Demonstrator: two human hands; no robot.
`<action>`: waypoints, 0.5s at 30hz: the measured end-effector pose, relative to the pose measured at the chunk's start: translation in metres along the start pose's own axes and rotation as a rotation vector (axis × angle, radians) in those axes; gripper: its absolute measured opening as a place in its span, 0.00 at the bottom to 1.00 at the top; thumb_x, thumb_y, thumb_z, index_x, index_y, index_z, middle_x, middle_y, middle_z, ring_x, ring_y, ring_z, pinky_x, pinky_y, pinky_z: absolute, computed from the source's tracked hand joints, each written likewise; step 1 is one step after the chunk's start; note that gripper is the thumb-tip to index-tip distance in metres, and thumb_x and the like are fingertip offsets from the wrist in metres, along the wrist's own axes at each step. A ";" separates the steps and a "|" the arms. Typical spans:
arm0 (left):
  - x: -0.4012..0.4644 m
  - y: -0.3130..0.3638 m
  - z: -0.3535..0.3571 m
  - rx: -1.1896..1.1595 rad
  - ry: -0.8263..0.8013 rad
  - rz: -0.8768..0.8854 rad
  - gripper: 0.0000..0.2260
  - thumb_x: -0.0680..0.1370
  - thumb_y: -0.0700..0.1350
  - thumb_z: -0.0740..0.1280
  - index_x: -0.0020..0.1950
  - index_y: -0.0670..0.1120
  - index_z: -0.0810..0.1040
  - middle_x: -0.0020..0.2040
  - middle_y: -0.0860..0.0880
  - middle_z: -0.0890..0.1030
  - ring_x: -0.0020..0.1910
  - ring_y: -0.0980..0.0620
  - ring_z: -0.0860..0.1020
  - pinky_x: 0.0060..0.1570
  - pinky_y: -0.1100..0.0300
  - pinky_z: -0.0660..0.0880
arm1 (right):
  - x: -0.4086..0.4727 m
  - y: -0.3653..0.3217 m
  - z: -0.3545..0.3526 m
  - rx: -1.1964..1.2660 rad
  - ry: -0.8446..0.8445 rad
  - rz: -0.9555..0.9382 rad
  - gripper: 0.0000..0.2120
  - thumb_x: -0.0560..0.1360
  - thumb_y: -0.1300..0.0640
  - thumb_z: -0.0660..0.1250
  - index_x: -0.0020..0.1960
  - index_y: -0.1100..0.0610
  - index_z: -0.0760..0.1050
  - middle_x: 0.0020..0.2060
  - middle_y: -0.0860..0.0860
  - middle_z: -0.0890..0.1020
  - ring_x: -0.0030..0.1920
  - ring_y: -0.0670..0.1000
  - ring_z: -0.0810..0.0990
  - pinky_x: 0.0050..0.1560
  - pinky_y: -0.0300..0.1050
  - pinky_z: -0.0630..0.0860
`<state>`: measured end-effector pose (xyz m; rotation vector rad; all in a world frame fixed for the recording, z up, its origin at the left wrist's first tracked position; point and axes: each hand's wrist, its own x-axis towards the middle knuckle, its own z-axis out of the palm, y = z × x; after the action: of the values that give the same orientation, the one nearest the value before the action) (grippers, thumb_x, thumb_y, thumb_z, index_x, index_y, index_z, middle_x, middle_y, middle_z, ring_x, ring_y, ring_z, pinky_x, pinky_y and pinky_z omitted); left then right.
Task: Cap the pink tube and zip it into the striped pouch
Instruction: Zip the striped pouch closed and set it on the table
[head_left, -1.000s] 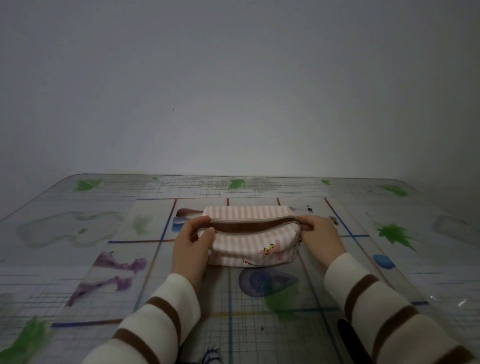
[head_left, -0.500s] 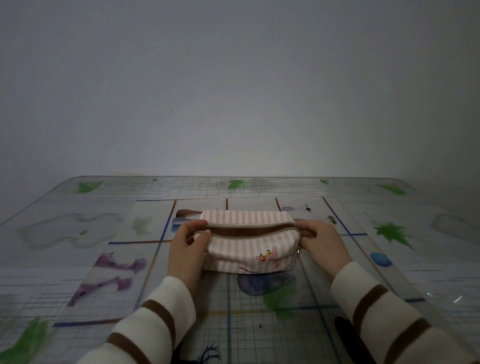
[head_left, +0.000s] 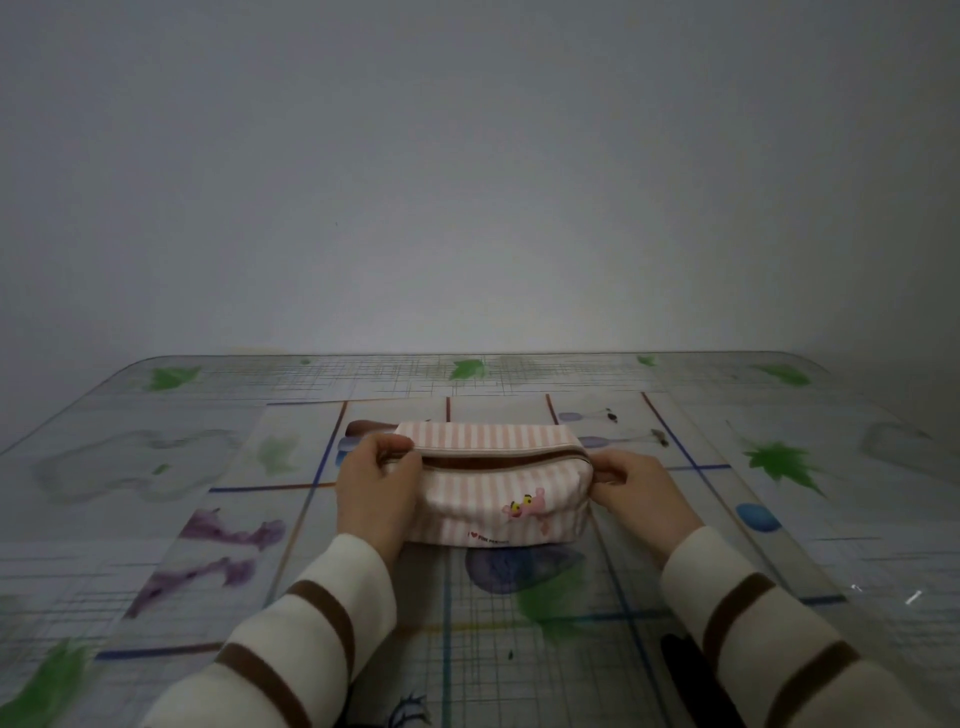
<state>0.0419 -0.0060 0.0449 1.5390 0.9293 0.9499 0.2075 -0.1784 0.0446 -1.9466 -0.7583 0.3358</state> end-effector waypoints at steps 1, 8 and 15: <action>0.001 0.003 0.002 0.055 0.012 0.019 0.06 0.73 0.41 0.67 0.45 0.51 0.76 0.51 0.48 0.79 0.52 0.47 0.77 0.52 0.53 0.75 | 0.000 0.000 0.000 -0.005 0.000 0.006 0.14 0.70 0.69 0.66 0.49 0.54 0.80 0.42 0.50 0.83 0.48 0.51 0.81 0.54 0.46 0.75; -0.003 0.038 0.021 0.540 0.054 0.267 0.09 0.73 0.47 0.65 0.52 0.53 0.74 0.59 0.46 0.75 0.62 0.44 0.67 0.60 0.46 0.66 | -0.002 -0.003 0.004 -0.117 0.050 0.029 0.10 0.70 0.65 0.66 0.47 0.54 0.80 0.38 0.49 0.80 0.41 0.47 0.78 0.45 0.39 0.70; -0.025 0.055 0.063 0.462 -0.305 0.537 0.06 0.74 0.45 0.65 0.50 0.50 0.78 0.53 0.50 0.79 0.57 0.52 0.70 0.56 0.62 0.64 | -0.001 -0.007 0.001 -0.150 0.065 0.059 0.09 0.69 0.66 0.66 0.42 0.54 0.81 0.37 0.52 0.81 0.43 0.50 0.79 0.45 0.40 0.70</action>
<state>0.0949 -0.0597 0.0882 2.3293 0.5391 0.8574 0.2033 -0.1756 0.0503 -2.1141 -0.7012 0.2559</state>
